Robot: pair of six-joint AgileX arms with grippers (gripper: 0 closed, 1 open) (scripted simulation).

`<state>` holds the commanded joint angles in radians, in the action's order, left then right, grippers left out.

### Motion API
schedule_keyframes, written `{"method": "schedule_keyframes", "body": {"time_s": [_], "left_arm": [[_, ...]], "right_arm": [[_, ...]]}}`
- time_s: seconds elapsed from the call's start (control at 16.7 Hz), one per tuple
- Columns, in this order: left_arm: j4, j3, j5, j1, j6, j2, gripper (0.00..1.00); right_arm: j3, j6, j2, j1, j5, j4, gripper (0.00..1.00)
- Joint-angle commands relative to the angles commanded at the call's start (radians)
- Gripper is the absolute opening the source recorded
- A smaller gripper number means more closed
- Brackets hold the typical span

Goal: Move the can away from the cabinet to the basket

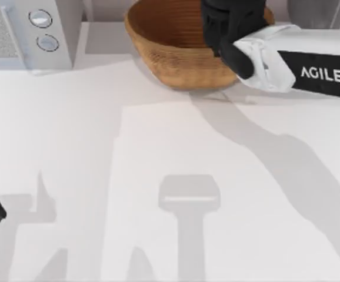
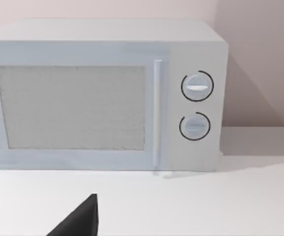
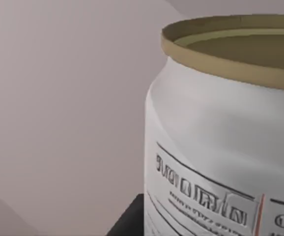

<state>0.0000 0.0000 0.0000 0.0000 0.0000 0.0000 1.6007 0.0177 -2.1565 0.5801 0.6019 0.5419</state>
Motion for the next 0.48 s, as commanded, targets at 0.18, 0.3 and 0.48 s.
{"method": "schedule_keyframes", "body": {"time_s": [0.18, 0.3, 0.48], "left_arm": [[0.0, 0.0, 0.0, 0.0, 0.0, 0.0, 1.0], [0.0, 0.0, 0.0, 0.0, 0.0, 0.0, 1.0], [0.0, 0.0, 0.0, 0.0, 0.0, 0.0, 1.0]], "right_arm": [[0.037, 0.0, -0.045, 0.014, 0.015, 0.01, 0.0], [0.037, 0.0, -0.045, 0.014, 0.015, 0.01, 0.0], [0.032, 0.002, -0.052, 0.008, 0.012, 0.007, 0.0]]}}
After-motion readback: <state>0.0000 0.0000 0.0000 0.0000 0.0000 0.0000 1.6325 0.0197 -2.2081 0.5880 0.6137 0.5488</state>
